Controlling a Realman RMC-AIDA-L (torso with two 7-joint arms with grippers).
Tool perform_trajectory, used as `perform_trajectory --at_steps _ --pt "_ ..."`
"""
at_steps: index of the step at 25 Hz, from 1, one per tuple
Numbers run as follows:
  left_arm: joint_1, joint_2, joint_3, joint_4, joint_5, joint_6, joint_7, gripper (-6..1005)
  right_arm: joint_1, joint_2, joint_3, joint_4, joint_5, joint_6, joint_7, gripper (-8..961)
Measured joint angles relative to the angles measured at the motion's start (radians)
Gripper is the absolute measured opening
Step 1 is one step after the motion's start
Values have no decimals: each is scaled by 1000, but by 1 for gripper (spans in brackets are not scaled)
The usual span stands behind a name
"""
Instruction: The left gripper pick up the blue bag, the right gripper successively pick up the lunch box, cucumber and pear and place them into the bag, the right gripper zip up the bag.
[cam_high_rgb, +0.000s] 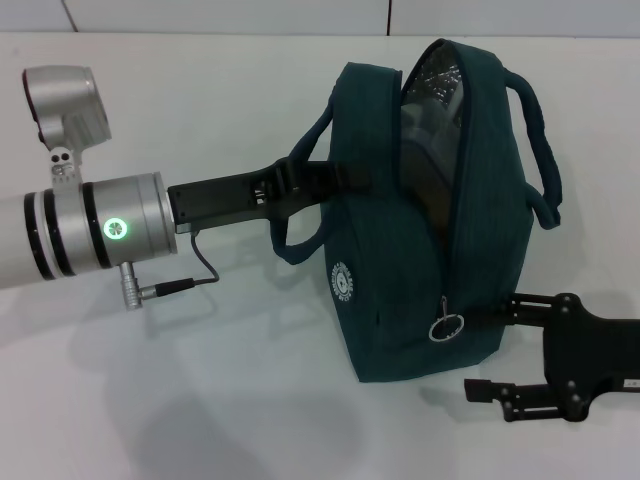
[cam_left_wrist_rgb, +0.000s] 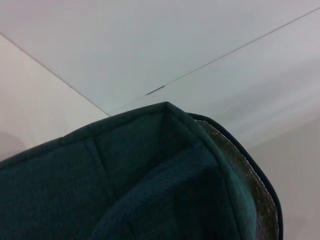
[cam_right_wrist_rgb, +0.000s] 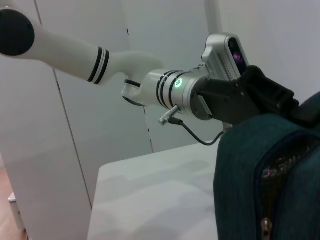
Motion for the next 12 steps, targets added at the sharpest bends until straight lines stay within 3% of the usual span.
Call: perform_trajectory --at_steps 12 --pt "0 0 0 0 0 0 3 100 27 5 -10 42 30 10 -1 756"
